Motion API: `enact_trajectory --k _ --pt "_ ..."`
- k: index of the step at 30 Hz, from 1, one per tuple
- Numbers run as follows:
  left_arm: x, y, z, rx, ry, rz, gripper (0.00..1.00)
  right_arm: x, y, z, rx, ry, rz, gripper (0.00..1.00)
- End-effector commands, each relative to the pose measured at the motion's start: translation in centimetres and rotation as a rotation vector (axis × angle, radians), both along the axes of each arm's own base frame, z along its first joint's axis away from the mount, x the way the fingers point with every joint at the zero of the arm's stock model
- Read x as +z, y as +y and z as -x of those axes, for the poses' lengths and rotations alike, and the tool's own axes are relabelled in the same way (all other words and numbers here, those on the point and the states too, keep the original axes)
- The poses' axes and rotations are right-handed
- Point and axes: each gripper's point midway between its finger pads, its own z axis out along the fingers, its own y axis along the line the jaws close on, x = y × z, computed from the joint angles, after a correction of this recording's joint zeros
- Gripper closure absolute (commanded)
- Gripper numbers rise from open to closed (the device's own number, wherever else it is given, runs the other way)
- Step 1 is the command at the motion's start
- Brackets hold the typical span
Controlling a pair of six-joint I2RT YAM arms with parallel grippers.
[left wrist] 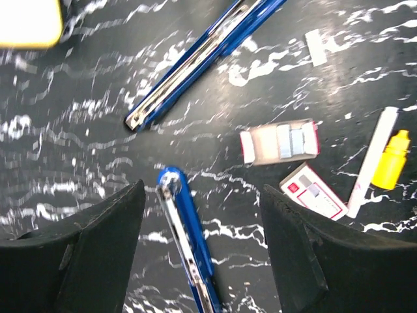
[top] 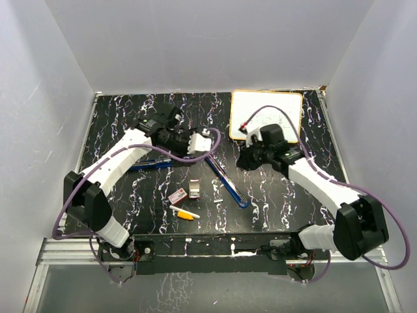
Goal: Load the staples into the stapler
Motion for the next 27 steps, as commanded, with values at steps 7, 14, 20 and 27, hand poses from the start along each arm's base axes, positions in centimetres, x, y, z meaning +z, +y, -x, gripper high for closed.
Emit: enact_trajectory --k 7,14,20,27 --pt "1.2 3.3 -3.1 0.245 -0.012 0.090 0.30 -2.8 5.2 1.1 0.118 -0.014 0.032 0.91" --pt "-0.6 1.0 -2.5 0.120 0.058 0.184 0.32 -1.0 5.3 -0.2 0.128 -0.083 0.048 0.91" --pt "-4.1 -1.8 -3.9 -0.140 0.029 0.233 0.32 0.1 2.4 -1.3 0.058 -0.109 0.031 0.91" --pt "-8.2 -5.6 -5.6 -0.315 0.069 0.198 0.34 1.2 -1.4 -2.9 -0.015 -0.147 -0.001 0.91"
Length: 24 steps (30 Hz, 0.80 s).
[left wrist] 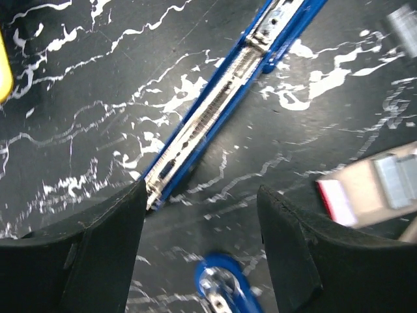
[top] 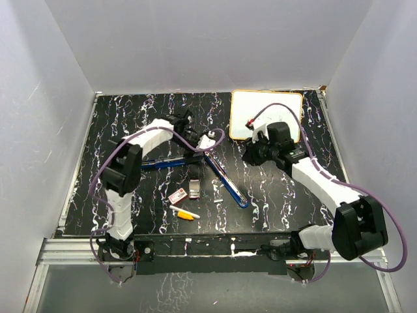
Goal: Load the staples into the stapler
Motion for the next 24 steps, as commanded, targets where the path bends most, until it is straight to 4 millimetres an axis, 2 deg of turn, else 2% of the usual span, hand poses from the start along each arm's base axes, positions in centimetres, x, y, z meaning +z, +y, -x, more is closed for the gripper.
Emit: enact_trajectory --k 1,6,10,20,24 --pt "1.2 -3.7 0.3 -0.185 -0.048 0.076 0.34 2.3 -1.2 -1.5 -0.005 -0.103 -0.040 0.91" --pt "-0.9 -5.6 0.8 -0.261 -0.053 0.014 0.30 2.4 -1.7 -1.7 -0.005 -0.095 -0.055 0.91" --pt "-2.2 -6.4 1.2 -0.309 -0.027 -0.003 0.32 2.1 -2.3 -1.8 -0.021 -0.094 -0.052 0.91" --pt "-4.5 -6.1 2.0 -0.394 -0.012 -0.074 0.36 1.9 -3.1 -2.5 -0.039 -0.092 -0.067 0.91" --pt "-5.7 -5.6 1.8 -0.406 -0.022 -0.112 0.47 1.6 -3.1 -2.8 -0.040 -0.076 -0.072 0.91"
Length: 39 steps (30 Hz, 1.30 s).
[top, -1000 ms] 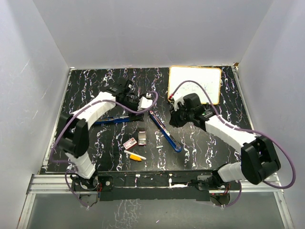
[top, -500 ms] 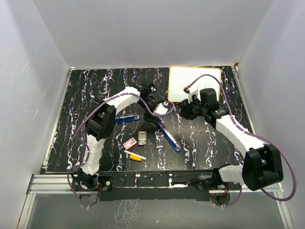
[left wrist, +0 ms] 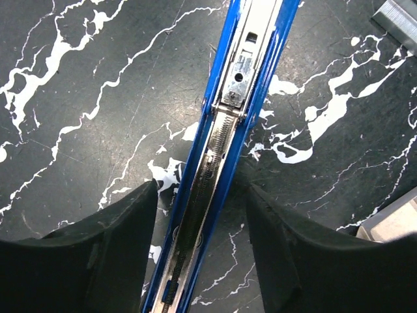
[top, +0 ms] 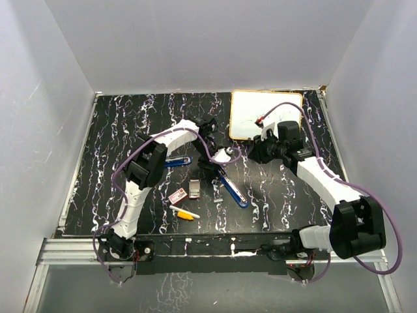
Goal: Load the staples into the stapler
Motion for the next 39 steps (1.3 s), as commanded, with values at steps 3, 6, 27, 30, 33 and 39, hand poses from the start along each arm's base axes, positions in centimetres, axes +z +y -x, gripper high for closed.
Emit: enact_trajectory --k 3,6,27,30,33,39 --pt "-1.0 0.9 -0.1 -0.063 -0.025 -0.049 0.57 1.3 0.4 -1.2 0.025 -0.060 -0.027 0.91" --pt "-1.8 1.6 -0.9 -0.078 -0.062 -0.090 0.63 1.2 0.3 -1.1 0.027 -0.063 -0.026 0.91" --pt "-4.6 4.5 -8.6 -0.201 -0.328 -0.166 0.86 0.8 0.1 -0.8 0.040 -0.050 -0.026 0.91" --pt "-4.6 4.5 -9.2 -0.212 -0.345 -0.152 0.87 0.8 0.2 -0.8 0.048 -0.044 -0.031 0.91" --pt "-4.4 4.3 -9.1 -0.213 -0.337 -0.125 0.84 0.6 0.5 -0.7 0.059 -0.032 -0.042 0.91" --pt "-3.4 2.6 -8.0 -0.164 -0.267 -0.025 0.49 0.5 1.7 -0.6 0.091 -0.010 -0.076 0.91"
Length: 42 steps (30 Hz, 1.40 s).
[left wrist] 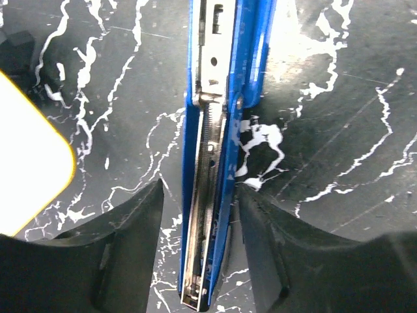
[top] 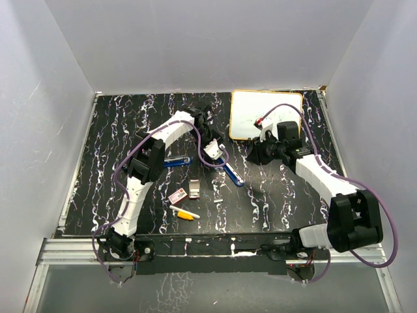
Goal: Load the staples into the stapler
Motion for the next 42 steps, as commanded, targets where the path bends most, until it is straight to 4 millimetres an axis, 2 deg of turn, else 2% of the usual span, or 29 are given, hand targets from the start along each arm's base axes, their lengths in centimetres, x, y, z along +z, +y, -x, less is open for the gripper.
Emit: enact_trajectory --k 1,6,8,12,20,26,30,33,36,42 --pt "-3.1 0.6 1.9 0.018 0.132 -0.010 0.46 1.6 1.4 -1.0 0.039 -0.055 -0.043 0.91" --pt "-2.0 -0.7 1.9 0.060 0.189 0.052 0.39 1.7 2.0 -1.2 0.059 -0.070 -0.047 0.91" --pt "-1.0 -0.8 1.8 0.094 0.211 0.073 0.38 1.6 2.2 -1.2 0.061 -0.077 -0.048 0.91" --pt "2.4 -0.7 1.1 0.215 0.267 0.133 0.37 1.3 3.3 -0.9 0.063 -0.082 -0.042 0.91" --pt "9.5 3.4 2.7 0.498 0.292 0.238 0.37 -0.2 5.7 -0.3 0.036 -0.098 0.055 0.91" --pt "14.6 5.7 4.0 0.705 0.297 0.352 0.34 -1.7 6.6 0.1 0.038 -0.110 0.097 0.91" --pt "15.9 6.1 3.7 0.781 0.287 0.406 0.31 -1.3 7.4 0.7 0.112 -0.136 0.084 0.91" --pt "15.8 6.3 3.9 0.798 0.290 0.400 0.30 -0.8 7.2 0.8 0.139 -0.175 0.100 0.91" --pt "16.6 6.4 4.3 0.828 0.308 0.425 0.29 -0.4 7.1 1.2 0.157 -0.196 0.102 0.91" --pt "18.4 6.4 5.1 0.903 0.365 0.471 0.27 -1.3 6.8 1.6 0.187 -0.206 0.129 0.91"
